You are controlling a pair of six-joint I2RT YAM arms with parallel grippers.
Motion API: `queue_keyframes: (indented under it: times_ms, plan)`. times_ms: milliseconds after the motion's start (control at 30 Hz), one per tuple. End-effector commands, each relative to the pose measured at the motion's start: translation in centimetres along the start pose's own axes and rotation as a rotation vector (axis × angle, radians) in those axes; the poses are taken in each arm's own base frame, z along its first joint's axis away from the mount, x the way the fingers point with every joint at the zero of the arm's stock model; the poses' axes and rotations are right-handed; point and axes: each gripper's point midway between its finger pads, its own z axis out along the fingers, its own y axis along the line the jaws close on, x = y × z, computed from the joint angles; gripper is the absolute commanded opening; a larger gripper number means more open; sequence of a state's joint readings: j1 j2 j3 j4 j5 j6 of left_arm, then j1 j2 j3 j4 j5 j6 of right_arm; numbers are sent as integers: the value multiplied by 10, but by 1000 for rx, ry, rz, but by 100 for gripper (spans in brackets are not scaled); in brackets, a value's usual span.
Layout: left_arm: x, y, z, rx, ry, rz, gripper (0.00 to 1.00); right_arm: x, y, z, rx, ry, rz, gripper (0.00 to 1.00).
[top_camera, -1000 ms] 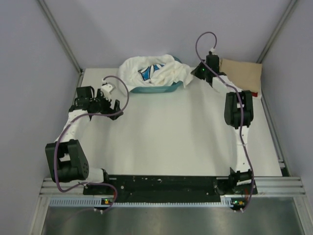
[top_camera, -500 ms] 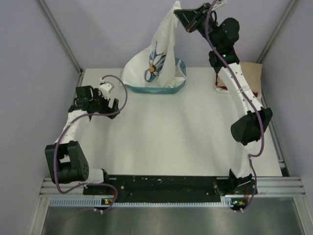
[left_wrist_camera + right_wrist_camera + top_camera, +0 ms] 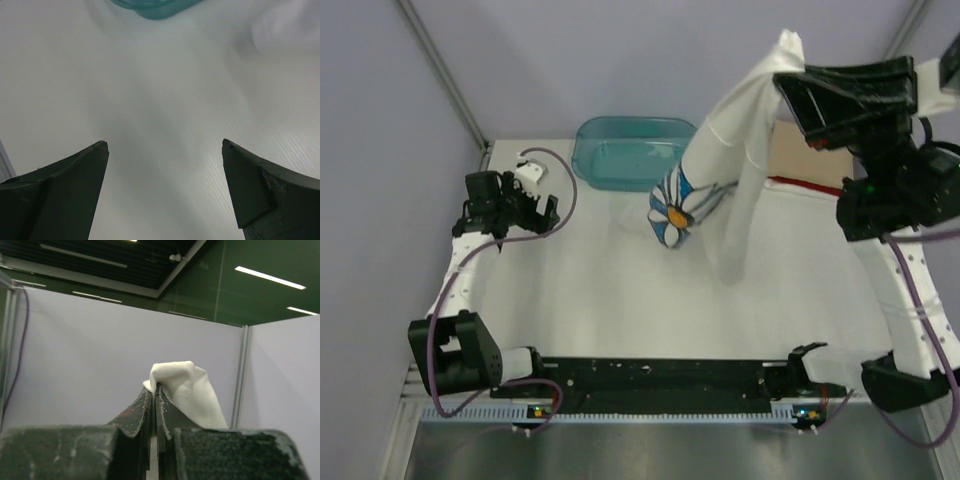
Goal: Fold and stack the t-shirts
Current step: Move the tshirt to the center of the board
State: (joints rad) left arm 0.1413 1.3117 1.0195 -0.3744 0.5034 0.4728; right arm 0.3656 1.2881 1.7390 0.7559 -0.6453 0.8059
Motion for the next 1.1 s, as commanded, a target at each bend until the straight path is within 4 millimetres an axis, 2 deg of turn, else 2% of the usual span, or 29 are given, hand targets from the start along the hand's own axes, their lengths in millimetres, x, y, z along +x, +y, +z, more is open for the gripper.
queue_keyframes:
  times_ms: [0,100,200,300,433,500,567,700,767,833,900,933,967,1033,1067]
  plan:
    - [-46,1,-24,-25,-137,91,99,-38,66,-17,-99,-38,-120,0]
    - [-54,0,-30,-27,-162,102,99,-40,85,-27,-110,0,-135,0]
    - [-56,-2,-31,-18,-166,100,99,-24,78,-32,-91,54,-109,0]
    - [-55,-3,-31,-9,-157,96,99,5,45,-32,-24,114,-50,0]
    - [-53,-4,-32,-7,-147,91,99,62,-6,-28,18,204,104,0]
    - [-54,-5,-35,-14,-149,99,99,107,-37,-28,46,262,209,0]
    - [-54,-3,-39,-33,-151,105,99,157,-59,-27,58,319,320,0]
    - [-56,6,-45,-99,-147,117,99,256,-80,-14,36,453,495,0]
    - [-55,13,-48,-141,-139,111,99,313,-93,-13,80,523,569,0]
    - [-55,18,-51,-183,-135,102,99,370,-112,-21,174,601,597,0]
    - [-52,21,-51,-201,-127,104,99,413,-134,-34,318,677,566,0]
    - [-51,21,-51,-199,-126,106,99,428,-145,-40,380,710,510,0]
    - [-49,20,-51,-194,-122,110,99,444,-152,-55,457,775,481,17]
    - [-45,16,-49,-178,-112,115,99,463,-164,-85,560,886,393,63]
    - [-42,15,-48,-169,-105,116,99,463,-167,-99,596,931,356,75]
